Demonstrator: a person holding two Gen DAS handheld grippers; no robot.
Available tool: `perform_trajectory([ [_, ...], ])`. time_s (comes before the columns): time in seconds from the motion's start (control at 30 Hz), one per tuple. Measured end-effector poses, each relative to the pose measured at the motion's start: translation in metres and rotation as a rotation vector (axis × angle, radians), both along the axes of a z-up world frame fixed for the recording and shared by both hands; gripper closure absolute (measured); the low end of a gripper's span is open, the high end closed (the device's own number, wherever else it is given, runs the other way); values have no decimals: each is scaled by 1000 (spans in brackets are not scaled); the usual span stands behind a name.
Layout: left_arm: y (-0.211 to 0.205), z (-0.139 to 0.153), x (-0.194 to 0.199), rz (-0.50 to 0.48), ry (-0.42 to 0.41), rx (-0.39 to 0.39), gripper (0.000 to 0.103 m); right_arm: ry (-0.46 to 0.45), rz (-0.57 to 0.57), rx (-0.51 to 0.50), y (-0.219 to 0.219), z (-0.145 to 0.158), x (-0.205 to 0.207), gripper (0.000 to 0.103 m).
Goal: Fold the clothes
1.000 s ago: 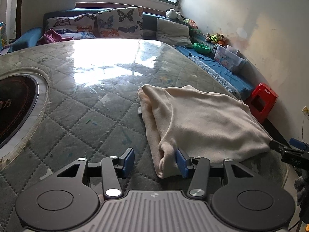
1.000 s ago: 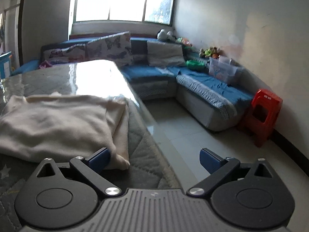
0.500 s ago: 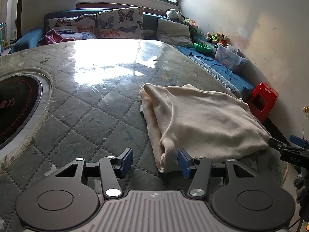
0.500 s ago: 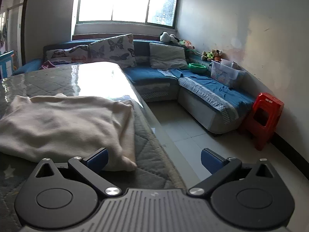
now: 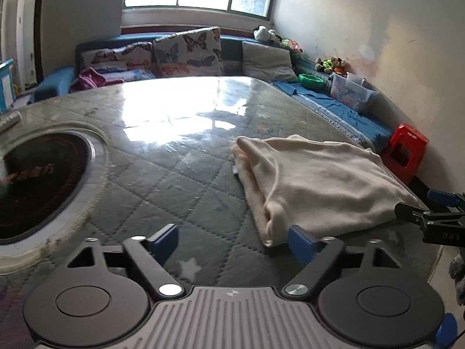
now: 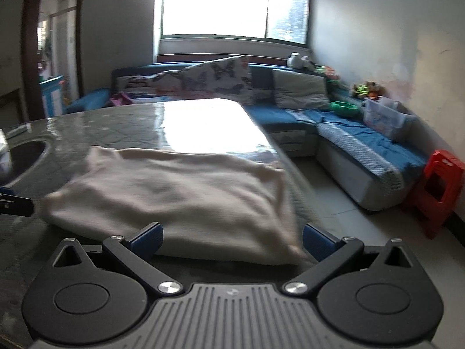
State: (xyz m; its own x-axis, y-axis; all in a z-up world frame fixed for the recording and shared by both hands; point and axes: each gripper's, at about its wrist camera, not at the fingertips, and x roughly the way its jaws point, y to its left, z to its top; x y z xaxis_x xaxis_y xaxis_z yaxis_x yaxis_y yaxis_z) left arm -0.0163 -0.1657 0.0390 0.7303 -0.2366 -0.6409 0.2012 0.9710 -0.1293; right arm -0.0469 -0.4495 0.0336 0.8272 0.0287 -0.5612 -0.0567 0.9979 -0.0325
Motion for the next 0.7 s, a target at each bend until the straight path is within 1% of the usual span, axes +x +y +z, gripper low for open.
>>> perform_trajectory([
  [0.23, 16, 2, -13, 31, -26, 10, 2, 18, 100, 25, 32, 2, -2, 0],
  [0.37, 23, 0, -20, 50, -28, 7, 0, 32, 149, 38, 49, 1, -3, 0],
  [0.5, 27, -4, -27, 57, -27, 23, 0, 40, 178, 50, 63, -2, -6, 0],
  [0.7, 34, -7, -35, 81, -23, 15, 0, 56, 205, 55, 79, -7, -8, 0],
])
